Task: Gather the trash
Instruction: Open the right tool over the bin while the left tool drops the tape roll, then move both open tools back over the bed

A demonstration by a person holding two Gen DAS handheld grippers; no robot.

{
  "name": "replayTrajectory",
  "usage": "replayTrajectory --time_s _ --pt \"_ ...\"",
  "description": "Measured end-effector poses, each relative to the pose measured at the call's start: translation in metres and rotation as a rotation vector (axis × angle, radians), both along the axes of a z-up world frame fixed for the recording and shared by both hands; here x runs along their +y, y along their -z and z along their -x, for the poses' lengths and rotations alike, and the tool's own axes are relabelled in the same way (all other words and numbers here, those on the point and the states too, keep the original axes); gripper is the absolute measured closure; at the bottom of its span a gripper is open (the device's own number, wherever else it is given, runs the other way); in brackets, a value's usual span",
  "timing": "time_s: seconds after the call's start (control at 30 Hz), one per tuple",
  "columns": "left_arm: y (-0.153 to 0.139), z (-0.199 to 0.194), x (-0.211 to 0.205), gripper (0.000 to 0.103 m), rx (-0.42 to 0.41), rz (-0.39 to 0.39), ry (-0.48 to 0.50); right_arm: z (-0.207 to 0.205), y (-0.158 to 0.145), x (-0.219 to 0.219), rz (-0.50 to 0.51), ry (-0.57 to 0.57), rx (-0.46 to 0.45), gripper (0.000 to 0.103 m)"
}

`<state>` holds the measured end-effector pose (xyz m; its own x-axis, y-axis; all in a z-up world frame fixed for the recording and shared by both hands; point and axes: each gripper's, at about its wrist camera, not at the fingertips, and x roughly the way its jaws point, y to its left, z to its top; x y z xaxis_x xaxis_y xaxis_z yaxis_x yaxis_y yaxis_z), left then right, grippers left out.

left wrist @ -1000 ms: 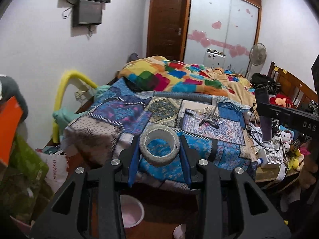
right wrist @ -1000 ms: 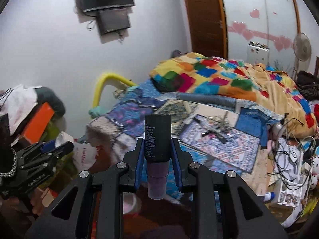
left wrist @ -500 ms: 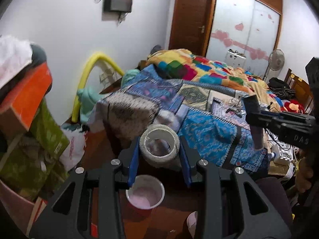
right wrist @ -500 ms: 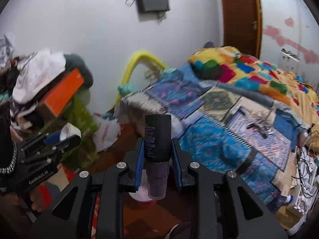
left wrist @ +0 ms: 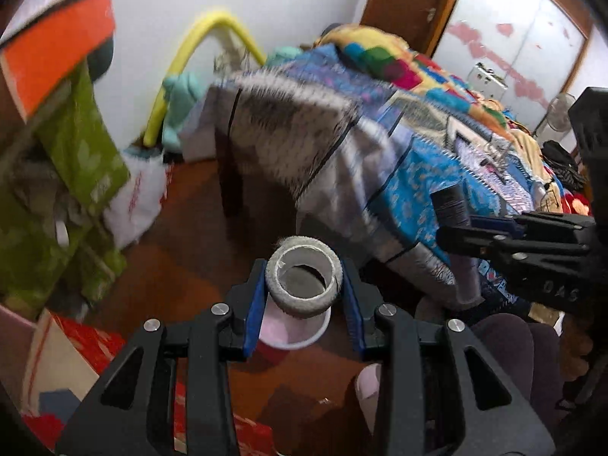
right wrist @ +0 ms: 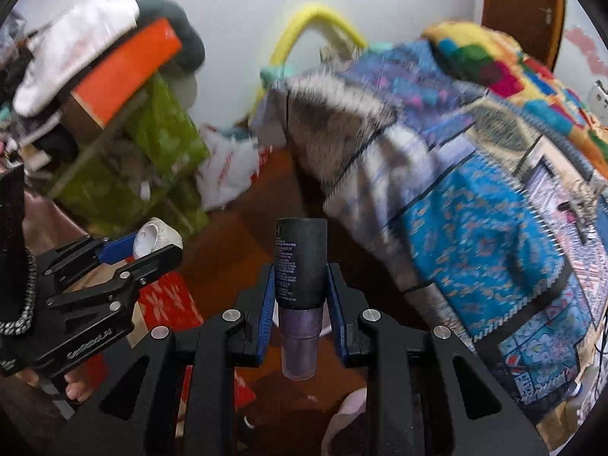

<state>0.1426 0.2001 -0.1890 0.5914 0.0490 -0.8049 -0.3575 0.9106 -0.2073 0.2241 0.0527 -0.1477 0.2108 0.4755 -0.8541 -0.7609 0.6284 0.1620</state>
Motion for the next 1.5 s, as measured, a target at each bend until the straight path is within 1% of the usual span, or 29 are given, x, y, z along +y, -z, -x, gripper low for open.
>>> replayTrajectory --time_s 0.1,0.17,0.3,0.33,0.37,0.43,0.67,0.7,0.73,0.77,0.87,0.97,1.1,1.27,1.5 --pt "0.02 -0.004 0.006 0.066 0.039 0.046 -0.024 -0.006 0.022 0.018 0.046 -0.027 0.044 0.079" --pt "0.028 -0.008 0.008 0.066 0.056 0.059 -0.034 -0.011 0.036 0.028 0.068 -0.04 0.073 0.079" --pt "0.042 -0.016 0.013 0.066 0.082 0.095 -0.053 -0.02 0.051 0.044 0.087 -0.083 0.109 0.079" --pt "0.045 -0.018 0.014 0.066 0.086 0.101 -0.055 -0.022 0.053 0.047 0.097 -0.088 0.116 0.075" --pt "0.047 -0.021 0.014 0.066 0.088 0.103 -0.057 -0.024 0.056 0.05 0.109 -0.09 0.126 0.066" --pt "0.05 -0.028 0.014 0.066 0.098 0.108 -0.057 -0.028 0.059 0.051 0.111 -0.088 0.134 0.058" --pt "0.058 -0.049 0.012 0.066 0.116 0.126 -0.037 -0.042 0.056 0.039 0.113 -0.044 0.097 0.058" --pt "0.059 -0.052 0.011 0.06 0.127 0.126 -0.036 -0.044 0.055 0.036 0.111 -0.036 0.095 0.058" --pt "0.06 -0.055 0.011 0.05 0.138 0.123 -0.038 -0.046 0.054 0.034 0.108 -0.032 0.096 0.058" --pt "0.061 -0.057 0.011 0.047 0.144 0.113 -0.046 -0.047 0.052 0.032 0.102 -0.03 0.098 0.058" --pt "0.062 -0.06 0.01 0.047 0.152 0.098 -0.053 -0.049 0.049 0.025 0.096 -0.019 0.093 0.058" --pt "0.058 -0.058 0.007 0.047 0.151 0.082 -0.053 -0.048 0.045 0.02 0.095 -0.016 0.083 0.058" --pt "0.043 -0.049 0.001 0.047 0.127 0.065 -0.058 -0.045 0.037 0.011 0.089 -0.012 0.063 0.058" --pt "0.013 -0.036 -0.009 0.047 0.076 0.005 -0.066 -0.037 0.02 -0.002 0.062 -0.013 0.033 0.058" --pt "-0.043 -0.012 -0.03 0.047 -0.041 -0.06 -0.071 -0.02 -0.02 -0.026 -0.013 -0.007 -0.038 0.058"
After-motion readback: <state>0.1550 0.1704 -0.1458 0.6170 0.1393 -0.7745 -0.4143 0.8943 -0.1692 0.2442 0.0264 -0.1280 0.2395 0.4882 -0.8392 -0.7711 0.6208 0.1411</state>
